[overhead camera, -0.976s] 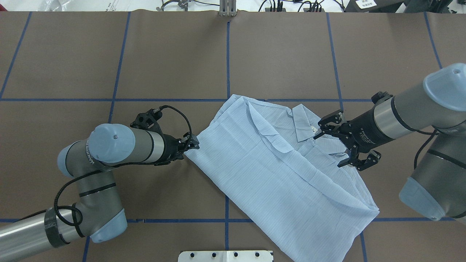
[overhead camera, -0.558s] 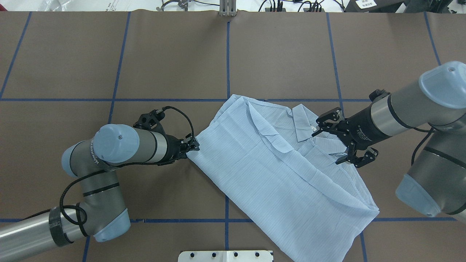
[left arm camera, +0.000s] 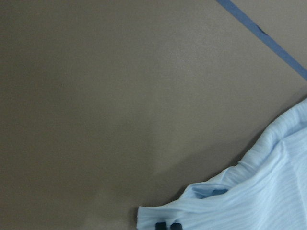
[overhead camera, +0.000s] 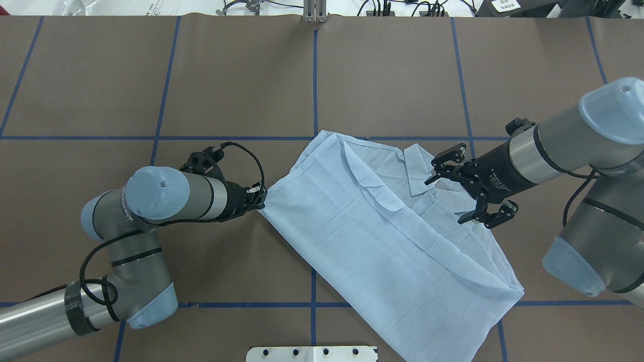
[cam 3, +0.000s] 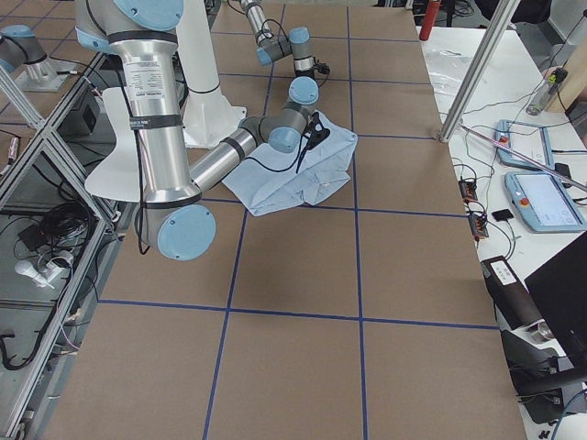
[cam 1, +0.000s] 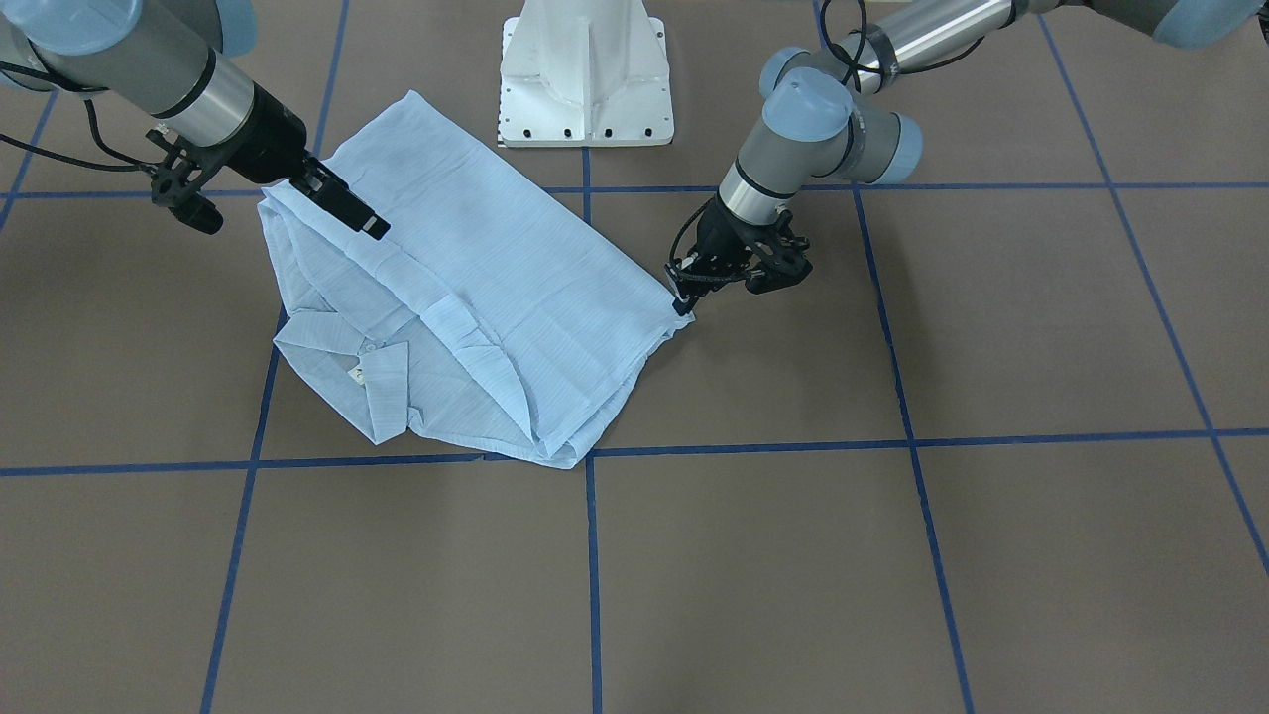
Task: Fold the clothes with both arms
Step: 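Grasp the shirt edges with both grippers and rotate the shirt upright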
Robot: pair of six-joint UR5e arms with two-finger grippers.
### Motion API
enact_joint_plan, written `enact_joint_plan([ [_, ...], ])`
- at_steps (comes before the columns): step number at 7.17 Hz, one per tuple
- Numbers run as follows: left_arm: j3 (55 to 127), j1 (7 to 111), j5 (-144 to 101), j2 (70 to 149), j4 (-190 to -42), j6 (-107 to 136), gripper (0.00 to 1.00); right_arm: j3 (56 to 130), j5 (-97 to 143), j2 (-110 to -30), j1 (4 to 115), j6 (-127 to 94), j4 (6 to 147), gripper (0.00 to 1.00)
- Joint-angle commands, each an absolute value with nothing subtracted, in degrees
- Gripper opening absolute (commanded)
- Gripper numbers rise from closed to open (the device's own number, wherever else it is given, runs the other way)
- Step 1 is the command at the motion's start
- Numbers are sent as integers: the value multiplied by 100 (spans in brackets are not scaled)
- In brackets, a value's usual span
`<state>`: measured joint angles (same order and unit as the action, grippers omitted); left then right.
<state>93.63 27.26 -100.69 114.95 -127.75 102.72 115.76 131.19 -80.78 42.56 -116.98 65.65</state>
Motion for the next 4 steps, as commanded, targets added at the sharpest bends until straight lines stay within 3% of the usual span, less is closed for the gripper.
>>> enact_joint_plan([
  [1,9343,3171,-10090,11496,-12762,9645,0,11575,13122,-8060,4245,-11698,6565,100],
  [3,8837,3680,-10081,11723,-12805,9170,0,11575,13087,-8068,4254,-11698,6565,100],
  [4,8033,4031,-10072,12229,-12919,8793,0,11575,13052,-8068,4306,-11698,6565,100],
])
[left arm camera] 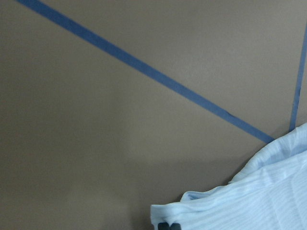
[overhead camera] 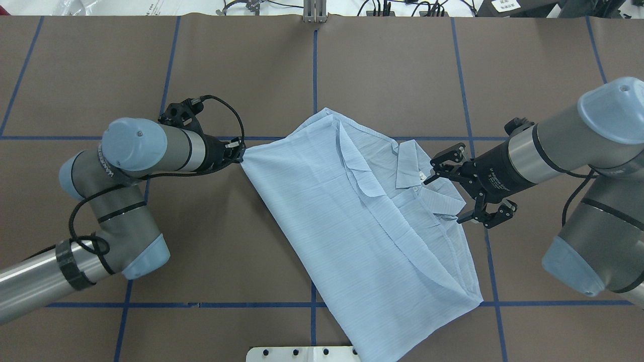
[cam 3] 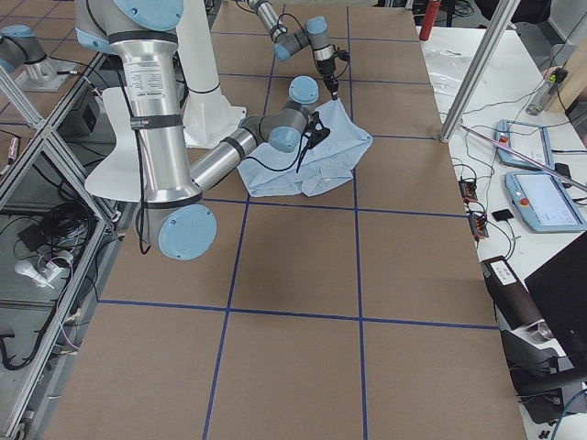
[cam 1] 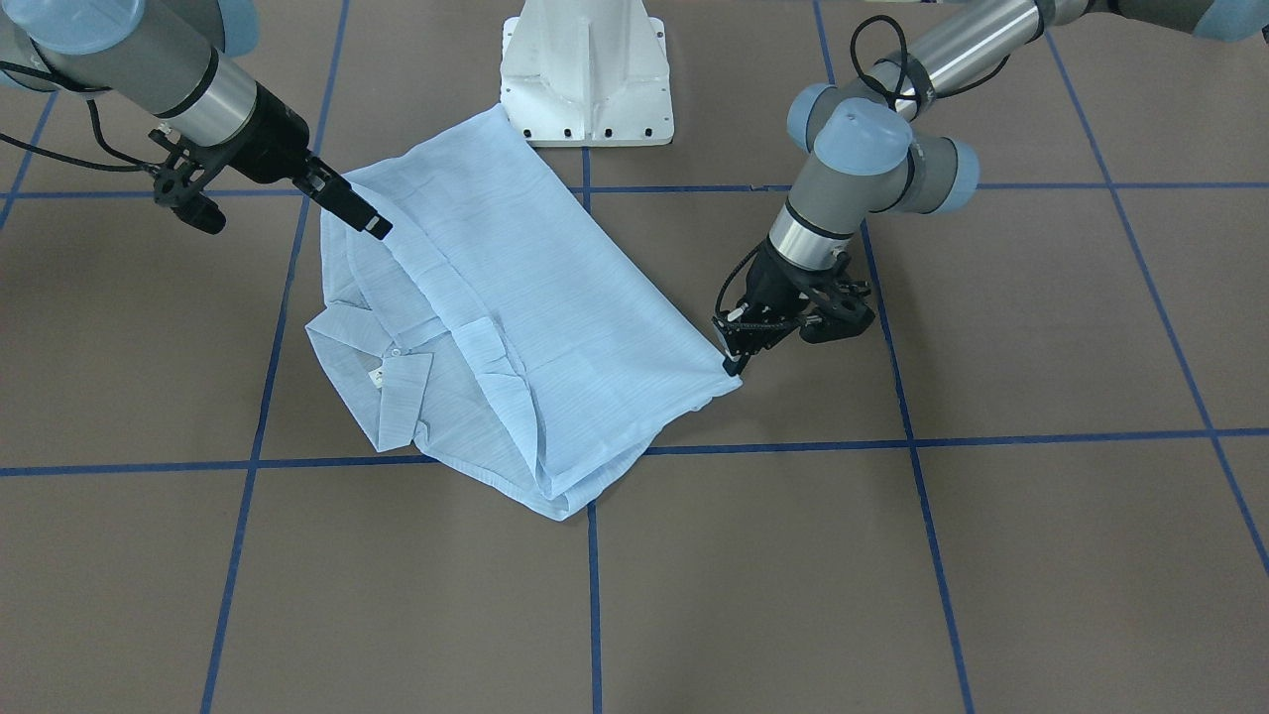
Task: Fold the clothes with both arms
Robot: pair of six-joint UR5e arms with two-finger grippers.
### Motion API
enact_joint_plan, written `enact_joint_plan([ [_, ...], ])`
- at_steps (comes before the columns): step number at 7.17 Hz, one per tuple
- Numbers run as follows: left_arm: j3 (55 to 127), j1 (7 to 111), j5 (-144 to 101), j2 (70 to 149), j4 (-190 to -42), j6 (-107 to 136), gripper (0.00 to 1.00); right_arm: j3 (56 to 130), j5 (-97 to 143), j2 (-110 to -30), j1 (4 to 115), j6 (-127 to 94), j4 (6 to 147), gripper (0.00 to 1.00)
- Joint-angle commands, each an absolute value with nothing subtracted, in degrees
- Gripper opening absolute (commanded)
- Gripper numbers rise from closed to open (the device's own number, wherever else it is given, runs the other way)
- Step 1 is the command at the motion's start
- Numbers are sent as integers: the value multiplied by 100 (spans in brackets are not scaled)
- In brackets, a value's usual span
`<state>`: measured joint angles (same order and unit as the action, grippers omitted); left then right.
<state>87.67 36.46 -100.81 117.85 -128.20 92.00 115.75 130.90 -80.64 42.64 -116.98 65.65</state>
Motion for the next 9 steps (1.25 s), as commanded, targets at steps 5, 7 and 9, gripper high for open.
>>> enact_joint_plan([
  [5,5335,4851,-9835,13772,-14370,7734,65,11295,12290,-7614,4237,-11646,6583,100],
  [7,6646,4966,-10166,12917,-14274,7682,65,11285,11437,-7480,3712,-10974,6731,100],
  [9,7948,5036,-10573,11818,-14238,7324,64,11041,11295,-6781,3272,-9203,7685,100],
])
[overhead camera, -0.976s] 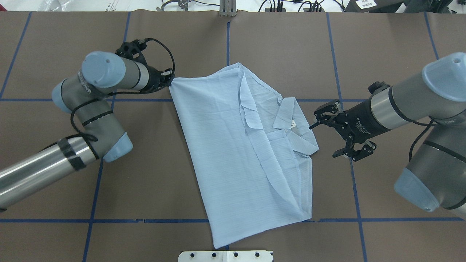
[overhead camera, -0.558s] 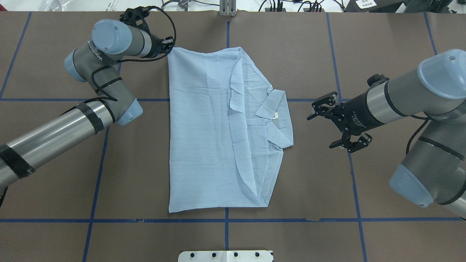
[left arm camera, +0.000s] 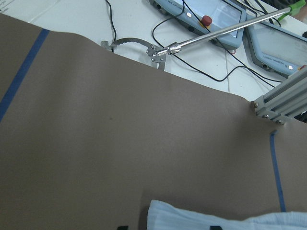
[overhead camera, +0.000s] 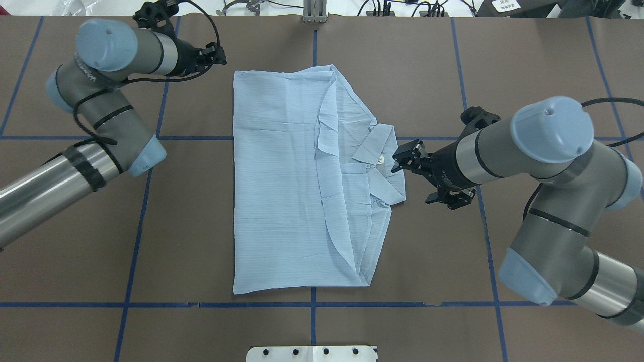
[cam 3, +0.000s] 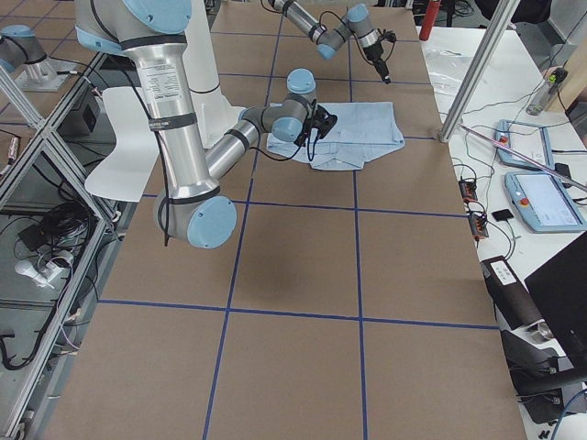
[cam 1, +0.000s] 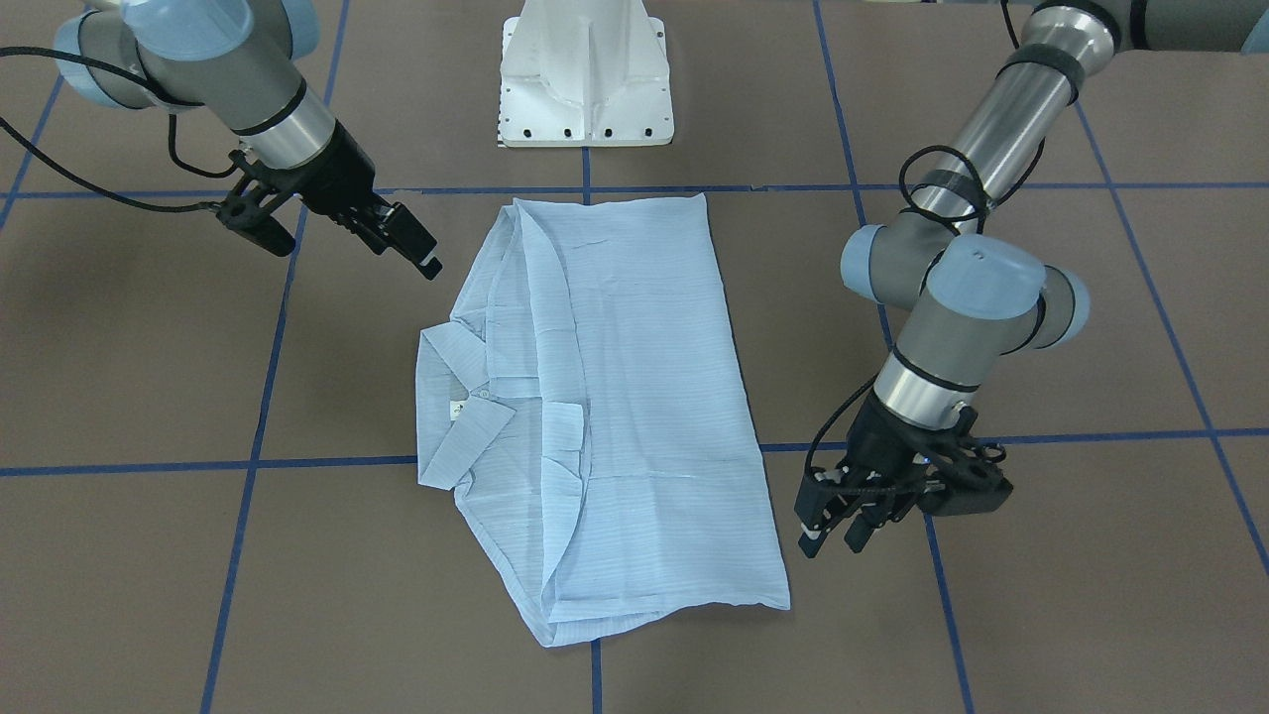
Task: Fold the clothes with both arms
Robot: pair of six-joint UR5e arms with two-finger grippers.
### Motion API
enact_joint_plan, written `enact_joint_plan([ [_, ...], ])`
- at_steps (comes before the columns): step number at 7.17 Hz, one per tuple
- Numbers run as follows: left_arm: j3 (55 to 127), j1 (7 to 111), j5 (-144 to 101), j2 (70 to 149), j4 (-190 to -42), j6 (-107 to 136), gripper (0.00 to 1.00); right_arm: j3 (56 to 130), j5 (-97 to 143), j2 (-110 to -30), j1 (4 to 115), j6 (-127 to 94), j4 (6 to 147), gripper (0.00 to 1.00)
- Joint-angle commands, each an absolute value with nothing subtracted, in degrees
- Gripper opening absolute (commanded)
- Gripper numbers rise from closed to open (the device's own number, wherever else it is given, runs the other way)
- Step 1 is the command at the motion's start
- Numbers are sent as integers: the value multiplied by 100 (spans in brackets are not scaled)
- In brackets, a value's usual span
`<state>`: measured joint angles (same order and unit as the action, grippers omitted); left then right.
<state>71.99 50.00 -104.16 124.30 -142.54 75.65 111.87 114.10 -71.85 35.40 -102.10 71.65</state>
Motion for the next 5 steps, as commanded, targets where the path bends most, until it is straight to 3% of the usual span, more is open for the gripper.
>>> enact_joint_plan([
  [1,8363,5080,-10591,11430,-14230,7017,64,10996,10920,-6454,2922,-8489,8195,100],
  [5,8902,5168,-10890,10672,-14247,6979,64,10969,9504,-6215,1918,-5253,8901,100],
])
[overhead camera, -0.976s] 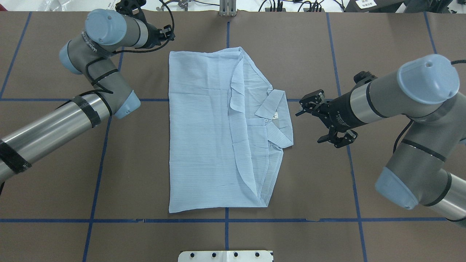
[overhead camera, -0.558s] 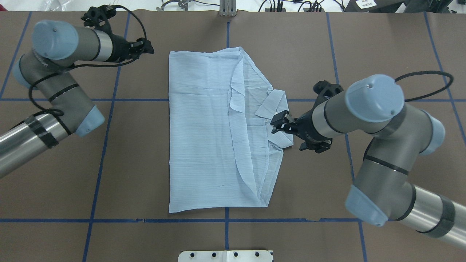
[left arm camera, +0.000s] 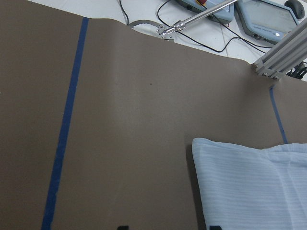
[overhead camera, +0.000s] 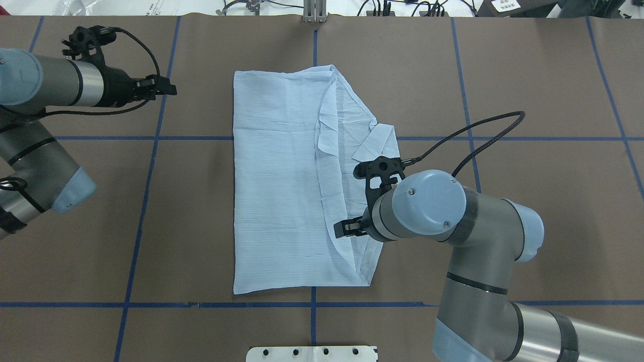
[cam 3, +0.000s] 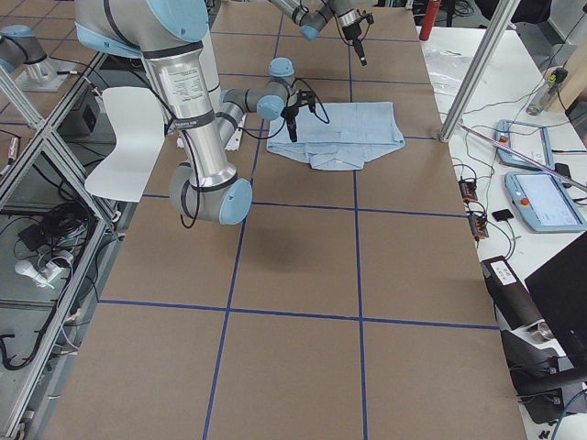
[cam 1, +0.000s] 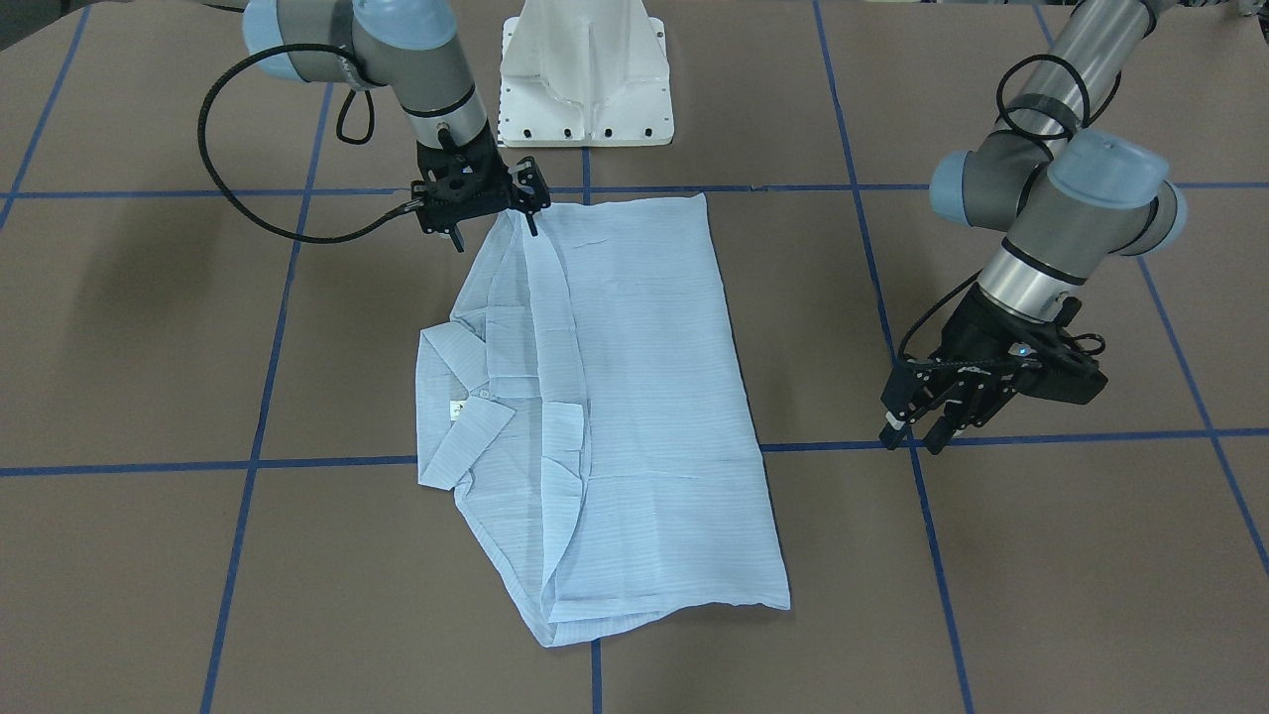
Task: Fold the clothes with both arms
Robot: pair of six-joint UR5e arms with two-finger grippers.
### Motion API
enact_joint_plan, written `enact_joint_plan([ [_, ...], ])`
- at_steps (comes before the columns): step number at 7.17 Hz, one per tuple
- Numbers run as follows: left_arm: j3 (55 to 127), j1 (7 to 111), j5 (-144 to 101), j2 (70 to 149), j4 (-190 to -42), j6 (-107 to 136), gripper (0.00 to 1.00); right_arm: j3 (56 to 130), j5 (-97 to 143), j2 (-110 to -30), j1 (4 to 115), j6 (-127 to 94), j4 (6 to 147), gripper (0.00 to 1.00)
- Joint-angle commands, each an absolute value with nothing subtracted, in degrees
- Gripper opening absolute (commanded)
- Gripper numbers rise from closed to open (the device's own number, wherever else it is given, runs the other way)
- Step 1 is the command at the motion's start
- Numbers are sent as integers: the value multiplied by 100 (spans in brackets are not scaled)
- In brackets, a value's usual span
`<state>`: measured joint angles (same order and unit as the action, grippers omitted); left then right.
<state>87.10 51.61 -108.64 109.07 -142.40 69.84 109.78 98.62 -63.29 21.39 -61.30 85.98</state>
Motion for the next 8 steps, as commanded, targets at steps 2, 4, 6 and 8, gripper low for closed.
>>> enact_joint_plan([
  [2,8921,5159,-10890,10617,-14238,6979,64,10523,8924,-5689,1574,-5107,9306,100],
  [4,8912,5133,-10872,10617,-14238,6996,64,10416,8693,-5643,1451,-4748,9466,100],
  [6,8895,5133,-10881,10608,-14238,6996,64,10188,8675,-5590,1424,-4676,9457,100],
  [8,8877,5124,-10881,10617,-14238,6987,64,10160,8666,-5660,1450,-4518,9466,100],
])
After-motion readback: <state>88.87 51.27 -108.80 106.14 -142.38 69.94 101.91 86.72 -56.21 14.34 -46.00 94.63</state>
